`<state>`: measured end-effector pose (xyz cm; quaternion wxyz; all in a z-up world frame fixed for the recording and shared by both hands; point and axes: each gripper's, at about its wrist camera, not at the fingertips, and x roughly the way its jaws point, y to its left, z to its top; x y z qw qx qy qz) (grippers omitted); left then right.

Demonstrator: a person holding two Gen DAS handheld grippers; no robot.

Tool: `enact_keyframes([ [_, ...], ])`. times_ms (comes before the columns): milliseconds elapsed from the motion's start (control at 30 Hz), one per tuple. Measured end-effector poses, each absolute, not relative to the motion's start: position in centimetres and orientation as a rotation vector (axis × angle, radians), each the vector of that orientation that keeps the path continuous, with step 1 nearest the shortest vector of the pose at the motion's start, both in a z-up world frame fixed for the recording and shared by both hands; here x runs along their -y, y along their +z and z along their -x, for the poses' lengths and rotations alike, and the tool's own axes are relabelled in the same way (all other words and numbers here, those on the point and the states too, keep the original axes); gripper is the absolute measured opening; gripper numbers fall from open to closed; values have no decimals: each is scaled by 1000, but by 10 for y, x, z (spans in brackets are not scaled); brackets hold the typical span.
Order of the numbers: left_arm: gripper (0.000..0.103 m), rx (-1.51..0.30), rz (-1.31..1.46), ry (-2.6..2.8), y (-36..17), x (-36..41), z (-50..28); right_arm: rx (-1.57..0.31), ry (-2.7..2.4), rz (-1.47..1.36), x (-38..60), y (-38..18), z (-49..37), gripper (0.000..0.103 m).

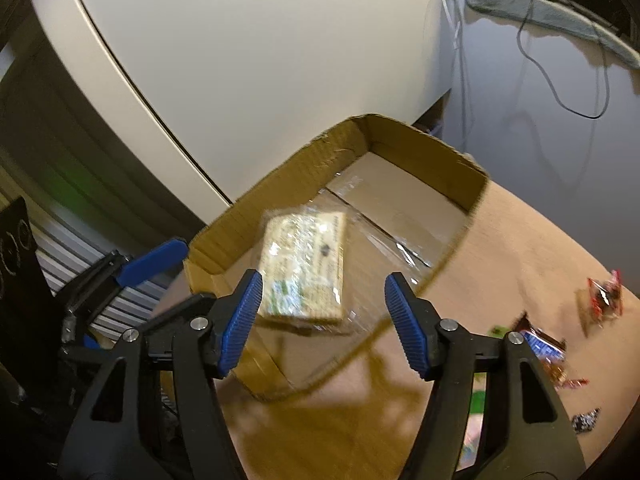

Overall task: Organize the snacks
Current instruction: 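Grasp the yellow jelly cup with the right tool while the left tool grasps the chocolate egg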

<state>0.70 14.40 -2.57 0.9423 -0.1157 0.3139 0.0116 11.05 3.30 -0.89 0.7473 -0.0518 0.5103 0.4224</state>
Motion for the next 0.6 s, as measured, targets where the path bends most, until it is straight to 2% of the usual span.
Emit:
enact_keyframes([
  [333,60,-638,175,-17,-20,-103,-2,-1013,830,71,39,-3,-99,67],
  [367,60,-637,169,-22,-19,-98,-1,-1004,819,68,47,-2,-98,71],
  [400,60,-636,164,-26,-19,-94,-1,-991,806,64,56,-1,-97,81],
  [467,60,-636,157,-35,-18,-86,0,-964,779,60,72,1,-95,89],
  [600,60,-645,143,-58,-20,-69,0,-948,739,40,105,3,-92,89],
])
